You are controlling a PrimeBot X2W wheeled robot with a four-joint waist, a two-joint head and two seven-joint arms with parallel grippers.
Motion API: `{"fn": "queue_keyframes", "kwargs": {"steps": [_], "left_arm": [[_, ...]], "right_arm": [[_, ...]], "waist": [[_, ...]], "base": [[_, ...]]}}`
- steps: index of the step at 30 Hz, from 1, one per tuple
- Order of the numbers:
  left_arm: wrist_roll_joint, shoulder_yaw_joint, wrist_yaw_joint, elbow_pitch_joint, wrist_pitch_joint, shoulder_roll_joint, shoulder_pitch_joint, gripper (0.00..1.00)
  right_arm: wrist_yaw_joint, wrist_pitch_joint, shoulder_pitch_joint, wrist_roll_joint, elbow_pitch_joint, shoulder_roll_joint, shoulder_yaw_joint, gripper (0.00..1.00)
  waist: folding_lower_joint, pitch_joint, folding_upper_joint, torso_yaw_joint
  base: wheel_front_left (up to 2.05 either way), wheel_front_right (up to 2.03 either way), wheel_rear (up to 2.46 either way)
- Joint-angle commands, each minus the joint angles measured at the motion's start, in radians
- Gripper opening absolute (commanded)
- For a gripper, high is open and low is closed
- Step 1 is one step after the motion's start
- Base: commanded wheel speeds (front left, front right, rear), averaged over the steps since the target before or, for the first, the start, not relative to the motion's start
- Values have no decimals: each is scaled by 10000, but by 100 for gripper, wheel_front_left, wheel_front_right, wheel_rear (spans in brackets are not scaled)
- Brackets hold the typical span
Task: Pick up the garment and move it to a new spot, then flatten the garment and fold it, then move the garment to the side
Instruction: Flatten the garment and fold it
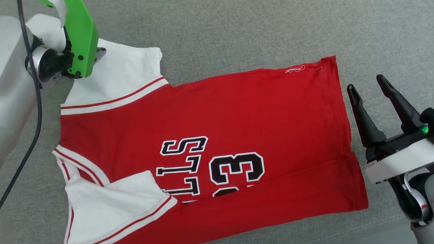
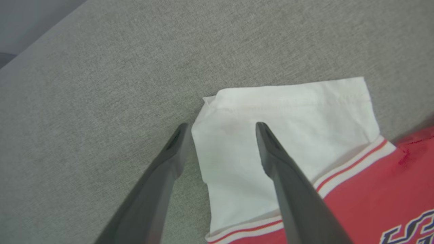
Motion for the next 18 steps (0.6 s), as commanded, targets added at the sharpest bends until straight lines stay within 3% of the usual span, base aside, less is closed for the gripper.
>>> {"fn": "queue_keyframes", "kwargs": {"steps": [1, 11, 12, 13, 18], "left_arm": [[215, -141, 2, 180, 58, -54, -133, 100], [547, -823, -328, 1098, 284, -134, 208, 100], [593, -922, -363, 1130, 317, -130, 259, 61], [607, -976, -387, 1149, 315, -126, 303, 0], [618, -1139, -475, 1212, 70, -221, 477, 0]], "right_arm": [[-7, -90, -180, 63, 3, -29, 80, 100], [-7, -291, -418, 272, 257, -231, 107, 100], [-7, -297, -430, 289, 260, -237, 91, 100], [-7, -294, -443, 299, 258, -235, 87, 100], [-7, -205, -471, 344, 194, -234, 71, 100]], "waist": [[-2, 629, 0, -428], [-2, 663, 0, -459], [-2, 642, 0, -449], [-2, 629, 0, -445], [-2, 456, 0, -326]], "base": [[0, 0, 0], [0, 0, 0], [0, 0, 0], [0, 0, 0], [0, 0, 0]]}}
